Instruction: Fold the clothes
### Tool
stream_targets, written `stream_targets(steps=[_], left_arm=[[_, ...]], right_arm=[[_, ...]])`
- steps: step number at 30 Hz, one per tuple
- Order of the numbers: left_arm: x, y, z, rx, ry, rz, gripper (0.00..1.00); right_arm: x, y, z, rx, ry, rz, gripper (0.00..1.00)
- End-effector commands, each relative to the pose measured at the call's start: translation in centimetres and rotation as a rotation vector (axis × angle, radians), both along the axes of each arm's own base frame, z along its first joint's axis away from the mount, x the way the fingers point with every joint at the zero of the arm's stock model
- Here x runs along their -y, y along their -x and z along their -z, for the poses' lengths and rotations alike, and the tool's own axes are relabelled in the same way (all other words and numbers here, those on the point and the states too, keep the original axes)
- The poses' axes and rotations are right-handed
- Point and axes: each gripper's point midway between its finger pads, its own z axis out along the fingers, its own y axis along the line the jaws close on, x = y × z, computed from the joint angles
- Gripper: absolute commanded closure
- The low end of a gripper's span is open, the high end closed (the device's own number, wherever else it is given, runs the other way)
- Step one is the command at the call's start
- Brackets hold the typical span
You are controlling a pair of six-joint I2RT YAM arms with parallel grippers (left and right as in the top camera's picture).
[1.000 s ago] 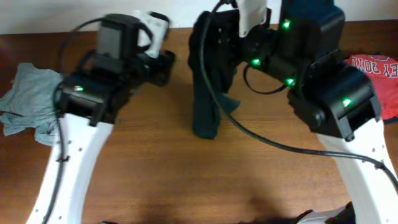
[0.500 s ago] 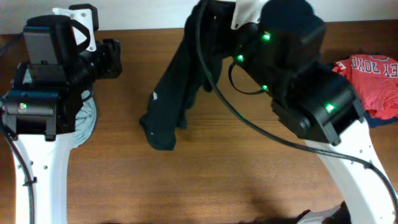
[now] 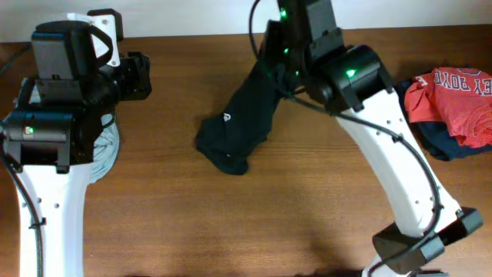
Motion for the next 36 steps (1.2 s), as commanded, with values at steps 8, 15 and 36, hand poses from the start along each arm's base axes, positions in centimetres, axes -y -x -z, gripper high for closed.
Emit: stream_targets(steps=[8, 15, 36], left_arm=[[3.6, -0.3, 6.7, -0.172, -0.004, 0.084, 0.52], [5.2, 0.2, 11.7, -0.285, -0.075, 0.152, 0.52], [1.1, -3.7, 19.7, -0.433, -0.087, 0.034, 0.53]], right_arm=[[4.8, -6.5, 4.0, -0.034, -0.028, 0.038, 0.95], [6.6, -6.5, 4.2, -0.069, -0.078, -0.122, 0.01], [0.5, 6.6, 16.4, -0.651, 0.010, -0.298, 0.15]])
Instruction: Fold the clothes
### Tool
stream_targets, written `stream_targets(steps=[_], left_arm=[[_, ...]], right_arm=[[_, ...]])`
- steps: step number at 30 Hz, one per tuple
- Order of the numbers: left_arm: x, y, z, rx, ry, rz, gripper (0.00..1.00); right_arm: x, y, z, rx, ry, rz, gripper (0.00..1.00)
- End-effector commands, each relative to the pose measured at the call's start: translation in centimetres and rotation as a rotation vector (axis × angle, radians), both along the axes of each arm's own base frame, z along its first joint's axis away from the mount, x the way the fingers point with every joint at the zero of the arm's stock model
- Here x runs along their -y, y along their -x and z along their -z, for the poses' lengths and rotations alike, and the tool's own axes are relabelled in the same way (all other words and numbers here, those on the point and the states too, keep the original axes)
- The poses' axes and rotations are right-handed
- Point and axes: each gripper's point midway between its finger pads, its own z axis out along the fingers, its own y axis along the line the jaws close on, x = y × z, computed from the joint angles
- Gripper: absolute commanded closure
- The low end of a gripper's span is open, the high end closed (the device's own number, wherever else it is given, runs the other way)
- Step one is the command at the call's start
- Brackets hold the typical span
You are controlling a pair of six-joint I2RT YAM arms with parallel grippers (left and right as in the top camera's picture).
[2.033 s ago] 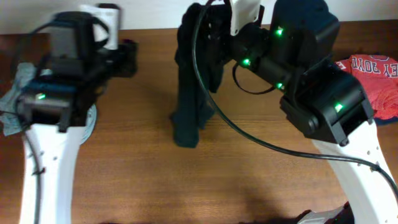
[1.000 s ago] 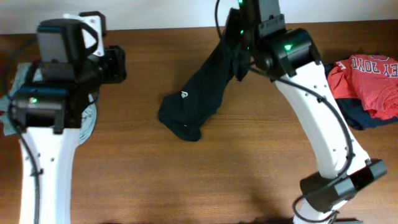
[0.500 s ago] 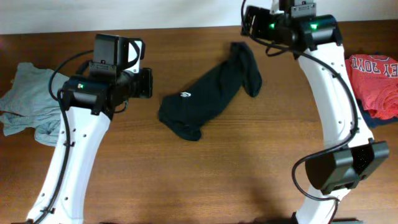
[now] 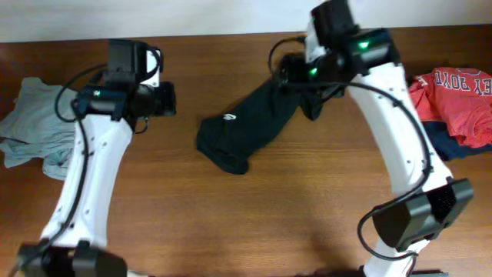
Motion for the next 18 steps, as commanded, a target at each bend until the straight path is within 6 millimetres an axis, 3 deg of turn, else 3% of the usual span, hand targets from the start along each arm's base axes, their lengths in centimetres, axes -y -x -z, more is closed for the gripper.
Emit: stream_targets(steps=[1, 6, 11, 18], left_arm=[[-0.3, -1.0, 2.6, -0.047, -0.014, 0.001, 0.53], [-0.2, -2.0, 3.4, -0.040, -0.005, -0.015, 0.53], [-0.4, -2.7, 3.0, -0.007, -0.002, -0.021, 0.53], [-2.5, -3.3, 2.7, 0.011, -0.002, -0.069, 0.53]], right_arm=[[-2.4, 2.0, 2.5, -0.055, -0.003, -0.044, 0.20], [-5.6, 4.0, 8.3, -0.124, -0.010, -0.037, 0.47], [-7.9, 6.1, 12.2, -0.154, -0.013, -0.054, 0.50], [-10.3, 7.4, 14.6, -0.135, -0.001, -0.063, 0.50]])
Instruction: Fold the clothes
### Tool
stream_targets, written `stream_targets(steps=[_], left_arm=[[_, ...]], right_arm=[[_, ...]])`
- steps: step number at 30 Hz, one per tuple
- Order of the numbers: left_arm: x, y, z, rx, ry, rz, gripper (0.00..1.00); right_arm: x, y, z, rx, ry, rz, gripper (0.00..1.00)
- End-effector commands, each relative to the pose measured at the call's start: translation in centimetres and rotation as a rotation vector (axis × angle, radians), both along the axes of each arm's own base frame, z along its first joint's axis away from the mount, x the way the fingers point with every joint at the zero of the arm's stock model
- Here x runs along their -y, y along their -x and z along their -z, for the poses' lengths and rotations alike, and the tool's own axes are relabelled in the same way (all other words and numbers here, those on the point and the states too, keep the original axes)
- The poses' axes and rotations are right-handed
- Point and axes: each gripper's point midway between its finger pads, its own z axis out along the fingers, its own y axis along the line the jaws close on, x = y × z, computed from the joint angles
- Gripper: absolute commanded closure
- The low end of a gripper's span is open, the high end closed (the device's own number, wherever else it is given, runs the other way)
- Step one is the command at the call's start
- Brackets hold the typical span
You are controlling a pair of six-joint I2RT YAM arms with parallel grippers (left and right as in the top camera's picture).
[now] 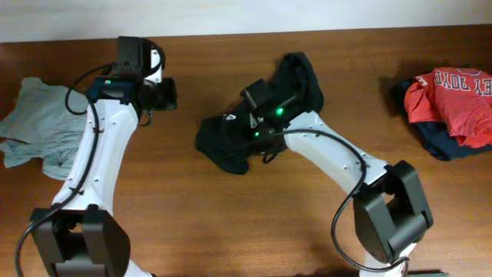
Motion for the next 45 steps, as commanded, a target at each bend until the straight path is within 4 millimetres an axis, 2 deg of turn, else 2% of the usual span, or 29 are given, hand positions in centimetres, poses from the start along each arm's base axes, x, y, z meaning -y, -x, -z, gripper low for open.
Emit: stream_targets(steps=[1, 6, 15, 23, 25, 28, 30, 31, 35, 37, 39, 42, 44, 45], left_arm=[[-1.6, -0.2, -0.2, 0.009, -0.003, -0.040, 0.53], [-2.2, -0.3, -0.2, 0.009, -0.003, -0.054, 0.53], [-2.2, -0.3, -0.2, 0.010, -0.003, -0.054, 0.53], [-2.2, -0.4, -0.3, 0.014, -0.002, -0.054, 0.53], [-2.2, -0.4, -0.3, 0.014, -0.002, -0.054, 0.53], [-2.2, -0.4, -0.3, 0.014, -0.003, -0.054, 0.53], [-2.2, -0.4, -0.3, 0.014, -0.003, -0.054, 0.53], [-2.2, -0.4, -0.3, 0.014, -0.003, -0.054, 0.53], [-2.2, -0.4, -0.3, 0.014, -0.003, -0.054, 0.53], [-2.2, -0.4, -0.3, 0.014, -0.003, -0.054, 0.53], [-2.2, -0.4, -0.3, 0.014, -0.003, -0.054, 0.57], [-2.2, -0.4, -0.3, 0.013, -0.003, -0.054, 0.63], [-2.2, -0.3, -0.2, 0.010, -0.002, -0.053, 0.64], [-2.2, -0.3, -0.2, 0.008, 0.000, -0.051, 0.64]], right_arm=[[-0.3, 0.7, 0.9, 0.003, 0.032, 0.055, 0.49], [-0.5, 0.7, 3.2, 0.001, 0.032, 0.088, 0.50], [-1.1, -0.1, 3.4, 0.036, 0.007, 0.088, 0.49], [-1.4, 0.5, 6.0, -0.010, 0.034, 0.083, 0.49], [-1.5, 0.4, 6.2, -0.007, 0.031, 0.081, 0.55], [-1.7, 0.1, 6.1, 0.003, 0.023, 0.082, 0.83], [-1.7, 0.0, 6.0, 0.008, 0.020, 0.083, 0.92], [-1.7, 0.0, 6.0, 0.008, 0.020, 0.083, 0.96], [-1.7, -0.1, 5.9, 0.012, 0.020, 0.079, 0.96], [-1.8, -0.5, 5.1, 0.036, 0.014, 0.053, 0.96], [-1.6, -1.1, 3.1, 0.066, 0.006, 0.033, 0.96], [-1.0, -2.1, -1.4, 0.121, -0.008, 0.009, 0.96], [-0.3, -2.9, -5.9, 0.175, -0.016, -0.017, 0.96], [-0.2, -3.0, -6.8, 0.186, -0.018, -0.025, 0.96]])
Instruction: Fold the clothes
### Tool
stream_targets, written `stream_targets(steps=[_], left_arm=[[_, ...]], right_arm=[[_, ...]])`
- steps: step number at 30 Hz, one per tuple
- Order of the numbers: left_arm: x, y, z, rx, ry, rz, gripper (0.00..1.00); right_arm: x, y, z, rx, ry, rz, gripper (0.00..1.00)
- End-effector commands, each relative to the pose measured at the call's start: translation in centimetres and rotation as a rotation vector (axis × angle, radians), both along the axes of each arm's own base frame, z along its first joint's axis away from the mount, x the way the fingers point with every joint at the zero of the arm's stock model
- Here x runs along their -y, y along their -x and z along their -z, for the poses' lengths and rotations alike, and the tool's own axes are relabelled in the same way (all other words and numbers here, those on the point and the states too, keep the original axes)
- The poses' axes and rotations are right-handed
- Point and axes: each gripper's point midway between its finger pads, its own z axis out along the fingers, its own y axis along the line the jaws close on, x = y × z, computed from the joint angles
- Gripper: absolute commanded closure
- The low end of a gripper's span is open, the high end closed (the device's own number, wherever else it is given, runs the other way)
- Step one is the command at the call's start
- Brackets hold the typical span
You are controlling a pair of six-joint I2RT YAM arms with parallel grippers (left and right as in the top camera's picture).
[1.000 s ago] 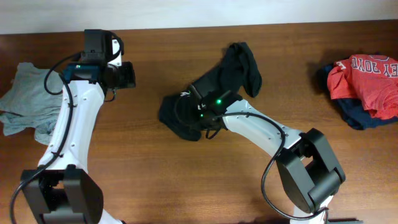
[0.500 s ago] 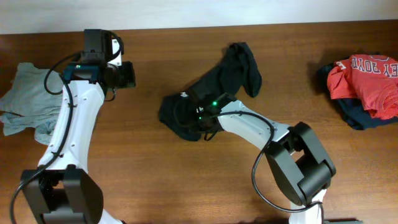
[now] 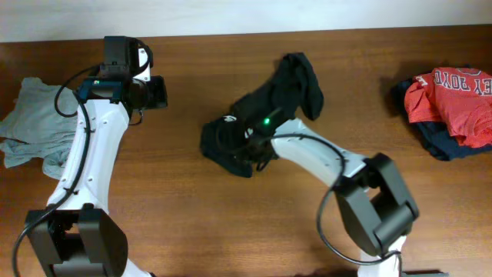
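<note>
A black garment (image 3: 290, 86) lies crumpled on the wooden table (image 3: 231, 223), running from the upper right down to a bunched lower-left end (image 3: 219, 158). My right gripper (image 3: 237, 145) is down on that lower-left end, its wrist with a green light just behind it. Dark fingers against dark cloth hide how the jaws stand. My left gripper (image 3: 160, 92) hovers over bare wood to the left of the garment, pointing right, fingers apart and empty.
A grey garment (image 3: 31, 127) lies crumpled at the left edge, beside the left arm. A red printed shirt (image 3: 457, 96) on a navy garment (image 3: 434, 142) sits at the far right. The table's back edge meets a white wall.
My right gripper has moved a little left and down onto the garment's lower-left end, which looks more bunched. My left gripper has shifted slightly left.
First my right gripper held the black garment's upper end raised at the back, and the left arm stood over the grey garment. Then the left gripper was out towards the middle. Later the upper end lay on the table and the right gripper was low at the lower-left end, as now.
</note>
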Motion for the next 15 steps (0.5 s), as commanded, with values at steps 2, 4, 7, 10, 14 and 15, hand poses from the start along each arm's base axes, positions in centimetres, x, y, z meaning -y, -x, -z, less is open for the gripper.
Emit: stream_targets(steps=[2, 4, 7, 10, 14, 15], left_arm=[[0.1, 0.3, 0.0, -0.010, 0.005, 0.013, 0.64], [1.5, 0.6, 0.1, -0.018, 0.041, 0.103, 0.64], [3.9, 1.4, -0.1, -0.024, 0.117, 0.251, 0.64], [5.9, 2.6, 0.0, -0.039, 0.144, 0.395, 0.64], [9.4, 4.9, -0.3, -0.039, 0.145, 0.648, 0.64], [10.0, 5.2, -0.4, -0.034, 0.146, 0.684, 0.64]], right_arm=[[0.2, -3.4, -12.4, 0.248, -0.087, -0.066, 0.96], [0.6, -3.7, -15.3, 0.289, -0.086, -0.083, 0.96], [0.9, -4.3, -18.7, 0.346, -0.097, -0.104, 0.96], [1.5, -5.1, -20.6, 0.392, -0.101, -0.085, 0.96], [2.5, -5.8, -21.2, 0.405, -0.106, -0.058, 0.96], [2.7, -5.9, -21.2, 0.404, -0.106, -0.054, 0.96]])
